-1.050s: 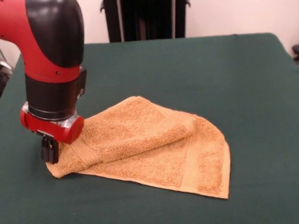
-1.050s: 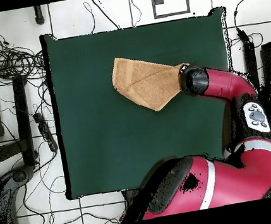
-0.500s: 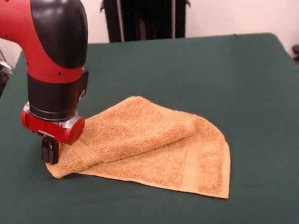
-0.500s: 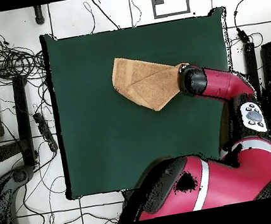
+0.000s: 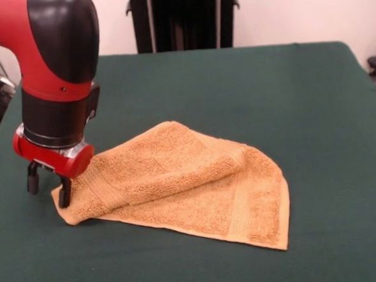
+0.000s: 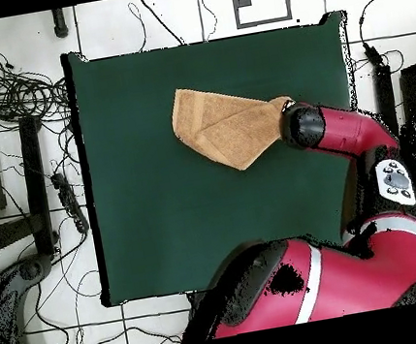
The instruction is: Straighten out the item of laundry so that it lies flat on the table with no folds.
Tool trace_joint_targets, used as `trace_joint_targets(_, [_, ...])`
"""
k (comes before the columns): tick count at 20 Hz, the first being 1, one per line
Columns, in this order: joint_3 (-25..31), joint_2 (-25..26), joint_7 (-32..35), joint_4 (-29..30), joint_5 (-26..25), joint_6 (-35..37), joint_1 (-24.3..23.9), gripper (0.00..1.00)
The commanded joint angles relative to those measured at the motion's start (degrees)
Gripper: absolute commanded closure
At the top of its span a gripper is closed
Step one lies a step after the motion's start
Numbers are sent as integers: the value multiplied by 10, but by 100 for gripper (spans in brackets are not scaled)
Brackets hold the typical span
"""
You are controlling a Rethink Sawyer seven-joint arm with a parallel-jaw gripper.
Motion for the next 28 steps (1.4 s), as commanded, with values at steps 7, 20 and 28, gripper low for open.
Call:
trace_joint_targets(7, [34, 140, 134, 16, 33, -97, 18, 0])
trace_joint_targets(20, [-1, 176, 149, 8, 100, -131, 53, 100])
trace_joint_targets(28, [-18, 180, 134, 8, 122, -130, 64, 100])
